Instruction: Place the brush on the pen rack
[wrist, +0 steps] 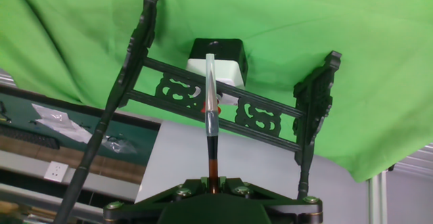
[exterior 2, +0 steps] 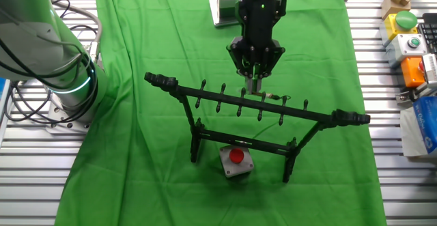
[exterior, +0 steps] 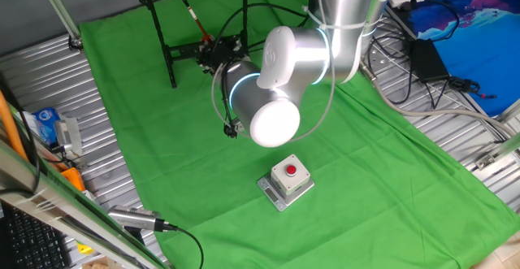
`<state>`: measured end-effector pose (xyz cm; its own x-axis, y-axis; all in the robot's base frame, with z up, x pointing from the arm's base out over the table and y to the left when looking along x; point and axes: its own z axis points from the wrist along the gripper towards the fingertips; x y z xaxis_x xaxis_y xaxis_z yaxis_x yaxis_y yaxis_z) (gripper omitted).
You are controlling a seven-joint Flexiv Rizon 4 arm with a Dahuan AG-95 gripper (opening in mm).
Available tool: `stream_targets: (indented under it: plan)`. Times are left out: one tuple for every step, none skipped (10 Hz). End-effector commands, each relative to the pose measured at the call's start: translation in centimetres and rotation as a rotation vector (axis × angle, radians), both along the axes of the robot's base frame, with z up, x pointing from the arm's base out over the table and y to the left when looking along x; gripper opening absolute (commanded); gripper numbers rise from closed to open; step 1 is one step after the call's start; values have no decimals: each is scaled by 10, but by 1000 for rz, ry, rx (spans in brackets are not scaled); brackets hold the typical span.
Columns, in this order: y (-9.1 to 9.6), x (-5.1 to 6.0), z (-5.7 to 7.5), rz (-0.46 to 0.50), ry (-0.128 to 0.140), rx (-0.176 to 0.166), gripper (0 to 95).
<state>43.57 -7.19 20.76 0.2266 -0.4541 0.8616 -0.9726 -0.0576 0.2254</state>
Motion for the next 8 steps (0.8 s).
stream_targets:
  plan:
    - [-1,1,-1,0,-2,4,0]
    - [-2,1,-2,-1,-5,7,0]
    - [-2,2,-3,-2,-8,10,0]
    - [-3,3,-4,-4,-11,14,0]
    - [-3,3,-4,-6,-15,15,0]
    - [-4,4,-5,-6,-16,15,0]
    - [-4,4,-5,-6,-17,17,0]
    - [-4,4,-6,-5,-18,17,0]
